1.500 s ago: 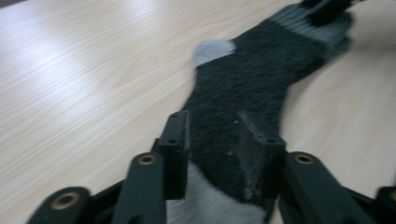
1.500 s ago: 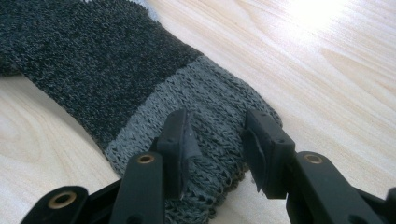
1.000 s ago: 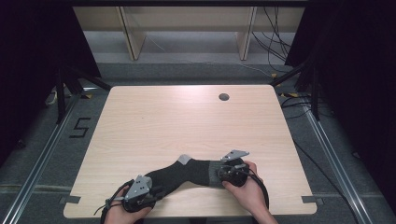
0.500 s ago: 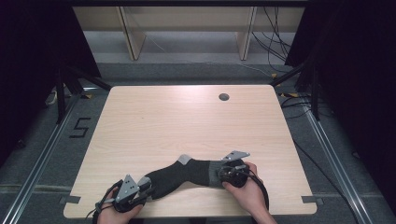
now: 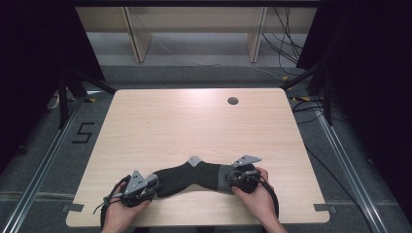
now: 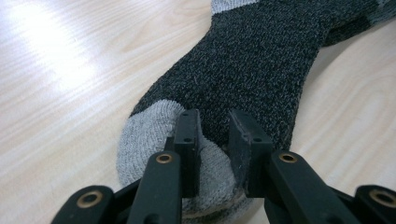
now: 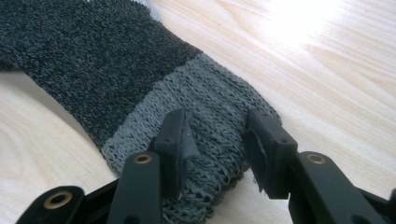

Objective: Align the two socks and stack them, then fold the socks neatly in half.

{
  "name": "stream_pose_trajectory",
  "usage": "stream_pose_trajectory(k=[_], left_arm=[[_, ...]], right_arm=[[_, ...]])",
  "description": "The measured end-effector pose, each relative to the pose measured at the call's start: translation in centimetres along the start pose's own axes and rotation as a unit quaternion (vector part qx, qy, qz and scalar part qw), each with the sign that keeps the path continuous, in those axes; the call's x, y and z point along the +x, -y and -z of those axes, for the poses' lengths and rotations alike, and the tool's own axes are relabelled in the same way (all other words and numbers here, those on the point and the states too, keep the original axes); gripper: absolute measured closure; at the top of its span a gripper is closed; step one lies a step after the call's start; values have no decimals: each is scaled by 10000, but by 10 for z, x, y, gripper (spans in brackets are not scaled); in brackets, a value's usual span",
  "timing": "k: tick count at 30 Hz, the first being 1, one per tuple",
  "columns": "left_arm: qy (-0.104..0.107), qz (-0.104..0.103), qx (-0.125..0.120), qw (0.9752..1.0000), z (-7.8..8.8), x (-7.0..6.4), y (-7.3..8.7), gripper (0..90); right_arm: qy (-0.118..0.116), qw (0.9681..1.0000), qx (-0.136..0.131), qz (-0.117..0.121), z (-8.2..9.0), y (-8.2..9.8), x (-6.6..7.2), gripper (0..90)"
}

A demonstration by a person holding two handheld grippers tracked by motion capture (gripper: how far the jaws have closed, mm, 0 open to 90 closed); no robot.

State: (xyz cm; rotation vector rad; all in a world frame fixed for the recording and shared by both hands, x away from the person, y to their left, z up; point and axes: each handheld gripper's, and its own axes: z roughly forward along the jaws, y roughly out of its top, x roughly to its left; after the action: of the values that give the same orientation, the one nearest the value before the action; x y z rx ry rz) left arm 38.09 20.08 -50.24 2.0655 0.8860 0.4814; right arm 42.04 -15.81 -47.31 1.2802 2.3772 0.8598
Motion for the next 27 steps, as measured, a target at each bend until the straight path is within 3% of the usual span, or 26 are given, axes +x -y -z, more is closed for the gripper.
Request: stream_pose_trajectory(k=[3,7,10,11,12,13,14,15,18,19,21,24,25,26,27], left_arm=[[-12,88,-114,9999,-4,1,-1,727],[11,37,-207,9998,0,3,-1,685],[-5,319,-594,9977,9,3,-6,526],[-64,411,-718,9966,12,4,-8,464],[-116,512,-771,9956,16,7,-10,395],[-114,679,-827,9942,18,9,-11,333],[-123,855,-873,9924,21,12,-11,286],[-110,902,-930,9915,22,13,-11,255],[-160,995,-992,9899,26,19,-9,236],[-158,1058,-1120,9879,25,19,-7,251],[-233,1156,-1091,9870,26,18,-3,280],[-249,1300,-1171,9843,26,16,3,276],[-266,1309,-1141,9844,28,16,4,269],[-268,1318,-1172,9839,29,16,5,269],[-280,1335,-1159,9839,30,16,6,268]], right_arm=[[18,10000,-33,45,-1,-1,-4,595],[14,10000,-66,37,-1,-1,-5,565],[-76,9996,-277,81,6,-3,-7,469],[-91,9993,-353,-50,10,-4,-7,461],[-20,9988,-483,114,13,-4,-11,444],[-49,9988,-461,-155,17,-5,-12,436],[-2,9984,-568,-60,18,-5,-18,429],[36,9981,-576,-213,21,-4,-22,419],[61,9974,-614,-360,24,-1,-32,414],[-13,9970,-660,-410,24,2,-35,413],[169,9968,-683,-388,26,9,-39,413],[130,9958,-528,-743,31,14,-39,413],[90,9959,-645,-629,30,14,-42,410],[170,9953,-595,-746,32,14,-42,406],[182,9962,-602,-609,33,13,-45,403]])
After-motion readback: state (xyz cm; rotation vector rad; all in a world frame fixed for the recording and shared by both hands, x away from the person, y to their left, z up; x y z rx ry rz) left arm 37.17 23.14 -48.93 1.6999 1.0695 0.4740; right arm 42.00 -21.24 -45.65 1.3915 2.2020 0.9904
